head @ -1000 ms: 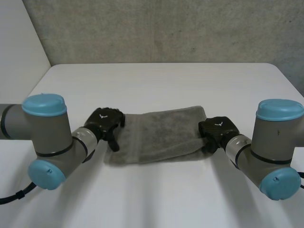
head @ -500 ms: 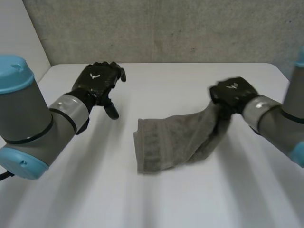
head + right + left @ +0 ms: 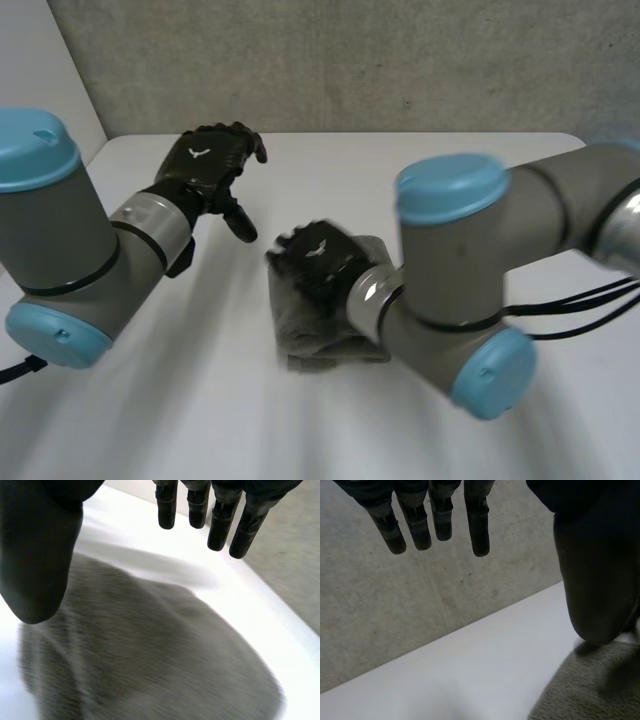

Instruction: Fold the towel.

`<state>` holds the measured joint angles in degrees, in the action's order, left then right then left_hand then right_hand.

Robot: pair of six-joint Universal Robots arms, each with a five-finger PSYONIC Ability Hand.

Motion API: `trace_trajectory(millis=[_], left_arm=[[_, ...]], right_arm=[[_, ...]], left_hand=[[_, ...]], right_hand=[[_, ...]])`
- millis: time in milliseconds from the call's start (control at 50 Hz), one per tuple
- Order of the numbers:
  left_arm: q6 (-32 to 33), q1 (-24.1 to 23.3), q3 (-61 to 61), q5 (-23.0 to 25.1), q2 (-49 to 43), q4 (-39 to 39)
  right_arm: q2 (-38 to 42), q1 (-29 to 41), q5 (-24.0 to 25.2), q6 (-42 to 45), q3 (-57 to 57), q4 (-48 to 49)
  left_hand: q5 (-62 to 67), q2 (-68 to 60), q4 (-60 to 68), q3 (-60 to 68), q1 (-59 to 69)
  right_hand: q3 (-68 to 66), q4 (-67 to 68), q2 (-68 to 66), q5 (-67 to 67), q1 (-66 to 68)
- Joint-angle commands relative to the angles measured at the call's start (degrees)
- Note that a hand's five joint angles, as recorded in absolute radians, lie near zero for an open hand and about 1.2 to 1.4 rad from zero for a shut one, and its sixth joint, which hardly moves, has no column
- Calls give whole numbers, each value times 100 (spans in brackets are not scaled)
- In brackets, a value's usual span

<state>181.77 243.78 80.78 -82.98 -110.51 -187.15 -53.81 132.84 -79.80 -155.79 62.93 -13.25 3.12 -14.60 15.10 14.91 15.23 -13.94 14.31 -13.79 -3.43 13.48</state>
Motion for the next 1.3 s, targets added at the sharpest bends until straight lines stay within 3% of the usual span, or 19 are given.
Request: trace_trajectory(millis=[20, 220, 560, 680, 840, 940, 1100, 1300], left_arm=[[-27, -287, -167, -17, -392, -23], [-625, -638, -168, -17, -1182, -14], [-643, -674, -141, -184, -1957, 56], [-660, -727, -317, -324, -1588, 197], [-651, -639, -739, -333, -533, 830], [-616, -350, -1265, -534, 239, 1338], [-599, -50, -1801, -1035, 566, 2155], [-616, -6, -1697, -1150, 575, 2385]], right_arm=[[-648, -751, -62, -540, 404, 7], [-368, -1173, -10, -804, 756, 94], [556, -1226, -1, -795, 580, 411], [169, -1217, -36, -813, 536, 385], [-991, -1331, -168, -1173, 440, 358], [-1833, -1796, -895, -1533, 124, 253], [-1993, -2069, -1407, -1560, -386, -352], [-1993, -2368, -1389, -1586, -422, -626]], left_hand=[[-223, 371, -421, -403, -435], [-190, 338, -388, -369, -401], [-190, 337, -387, -369, -401], [-223, 371, -421, -403, -435], [-223, 371, -421, -403, -435], [-240, 388, -438, -420, -452], [-240, 388, -438, -420, -452], [-240, 388, -438, -420, -452]], right_hand=[[394, -431, 379, 343, -348], [394, -431, 379, 343, -348], [394, -431, 379, 343, -348], [394, -431, 379, 343, -348], [394, -431, 379, 343, -348], [394, -431, 379, 343, -348], [394, -431, 379, 343, -348], [394, -431, 379, 343, -348]])
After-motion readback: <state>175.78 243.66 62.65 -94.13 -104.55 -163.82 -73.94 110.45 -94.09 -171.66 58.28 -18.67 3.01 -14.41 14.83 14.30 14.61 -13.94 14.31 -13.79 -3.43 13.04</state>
